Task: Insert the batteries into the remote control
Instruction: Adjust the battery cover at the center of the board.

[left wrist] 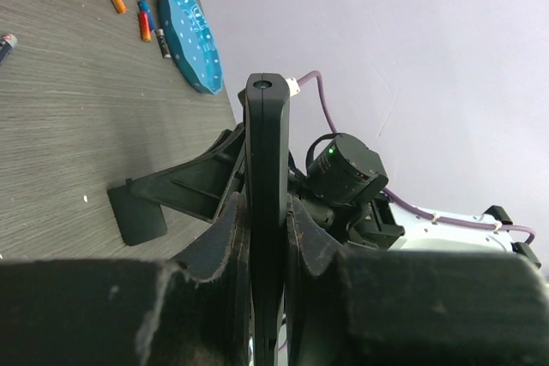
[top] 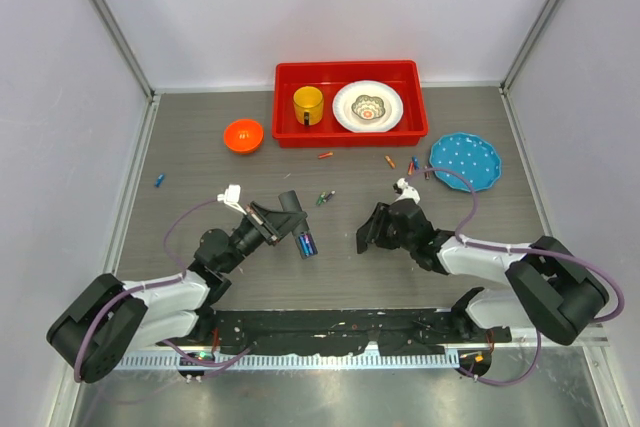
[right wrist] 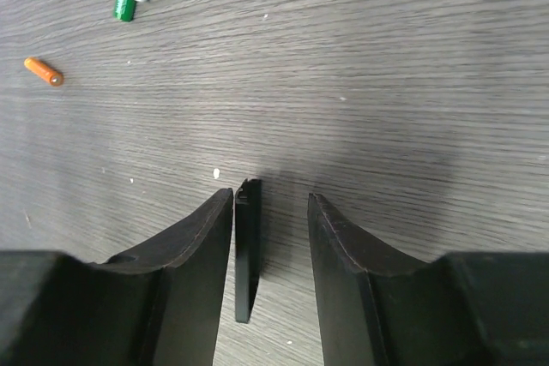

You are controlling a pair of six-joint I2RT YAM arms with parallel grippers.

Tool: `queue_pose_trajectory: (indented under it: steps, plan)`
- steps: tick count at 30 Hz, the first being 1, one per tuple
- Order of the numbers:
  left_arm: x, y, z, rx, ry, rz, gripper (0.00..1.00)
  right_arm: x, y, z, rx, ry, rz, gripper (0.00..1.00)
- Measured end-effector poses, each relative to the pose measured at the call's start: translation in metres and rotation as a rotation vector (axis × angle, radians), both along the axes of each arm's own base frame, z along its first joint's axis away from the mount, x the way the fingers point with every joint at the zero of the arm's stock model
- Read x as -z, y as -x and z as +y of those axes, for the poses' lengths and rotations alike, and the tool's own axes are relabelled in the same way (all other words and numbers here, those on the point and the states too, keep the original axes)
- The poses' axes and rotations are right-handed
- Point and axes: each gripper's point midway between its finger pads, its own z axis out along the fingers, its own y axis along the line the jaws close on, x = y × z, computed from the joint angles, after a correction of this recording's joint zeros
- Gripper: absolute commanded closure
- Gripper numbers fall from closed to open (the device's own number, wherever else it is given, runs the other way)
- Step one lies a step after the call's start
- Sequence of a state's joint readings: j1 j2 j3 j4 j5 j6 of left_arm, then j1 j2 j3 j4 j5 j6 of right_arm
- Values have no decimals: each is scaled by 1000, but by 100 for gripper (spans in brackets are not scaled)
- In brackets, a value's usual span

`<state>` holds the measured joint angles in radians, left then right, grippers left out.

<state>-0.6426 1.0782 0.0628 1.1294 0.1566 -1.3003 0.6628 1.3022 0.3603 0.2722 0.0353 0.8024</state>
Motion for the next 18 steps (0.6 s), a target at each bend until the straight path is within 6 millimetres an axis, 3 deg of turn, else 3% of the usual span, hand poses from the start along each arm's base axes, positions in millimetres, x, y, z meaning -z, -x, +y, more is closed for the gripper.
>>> queue_pose_trajectory:
  steps: [9, 18]
  plan:
    - [3, -1, 0, 0, -7, 9, 100, 1, -3, -15, 35, 60, -7, 51]
    - [3, -1, 0, 0, -7, 9, 100, -2, 8, -33, 24, 222, 37, 41]
